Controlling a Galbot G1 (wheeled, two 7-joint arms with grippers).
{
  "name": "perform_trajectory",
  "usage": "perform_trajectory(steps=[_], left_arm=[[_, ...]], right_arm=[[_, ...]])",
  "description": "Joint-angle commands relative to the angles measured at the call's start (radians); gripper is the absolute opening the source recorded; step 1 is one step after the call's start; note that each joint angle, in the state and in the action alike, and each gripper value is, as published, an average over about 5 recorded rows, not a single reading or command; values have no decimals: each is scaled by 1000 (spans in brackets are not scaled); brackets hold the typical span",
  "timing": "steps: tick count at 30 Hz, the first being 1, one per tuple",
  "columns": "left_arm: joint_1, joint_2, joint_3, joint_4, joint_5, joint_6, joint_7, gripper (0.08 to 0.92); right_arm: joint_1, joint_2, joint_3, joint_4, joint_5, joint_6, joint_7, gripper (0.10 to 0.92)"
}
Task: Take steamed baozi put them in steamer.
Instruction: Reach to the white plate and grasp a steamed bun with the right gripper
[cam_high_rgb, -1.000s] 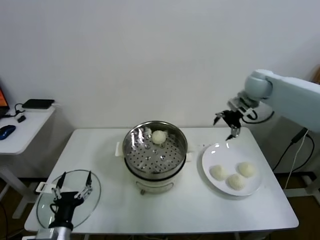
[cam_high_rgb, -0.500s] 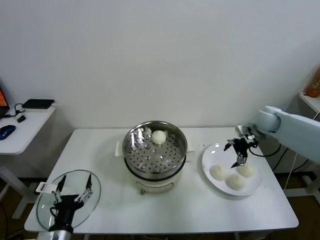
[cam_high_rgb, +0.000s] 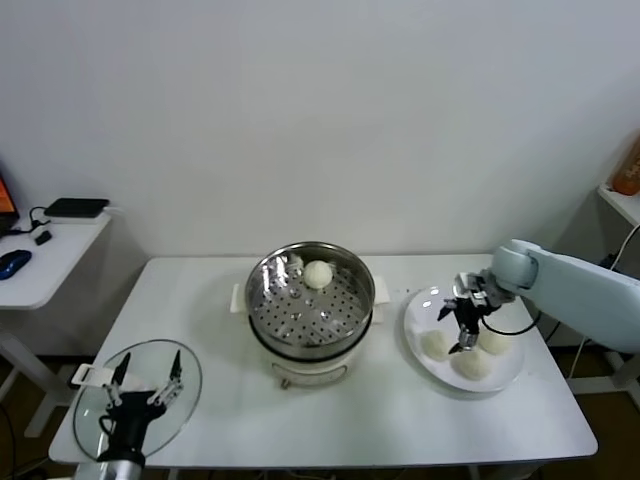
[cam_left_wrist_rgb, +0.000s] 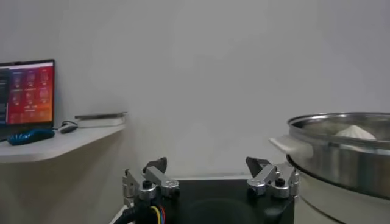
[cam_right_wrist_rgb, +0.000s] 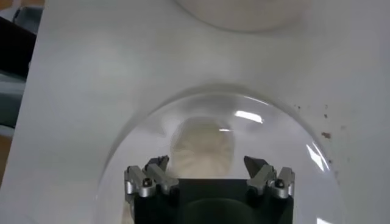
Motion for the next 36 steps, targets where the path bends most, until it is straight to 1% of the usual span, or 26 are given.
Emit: perform_trajectory(steps=[1,16,18,24,36], left_arm=[[-4,-1,1,3,-1,2,0,823],[-7,0,-1,6,-3,3,-1,823],[-7,0,-1,6,-3,3,-1,823],[-5,-1,0,6,-2,2,-1,823],[-6,-4,2,5,-2,3,-2,823]], right_arm=[[-51,44,22,-36,-7,-13,12,823],[-61,55,28,-61,-46,-9,-20,823],[-63,56,32,-62,-46,-9,-20,814],[-66,61,42,-74,-48,-8,-22,752],[-70,70,67,-113,-63,4,-32,724]])
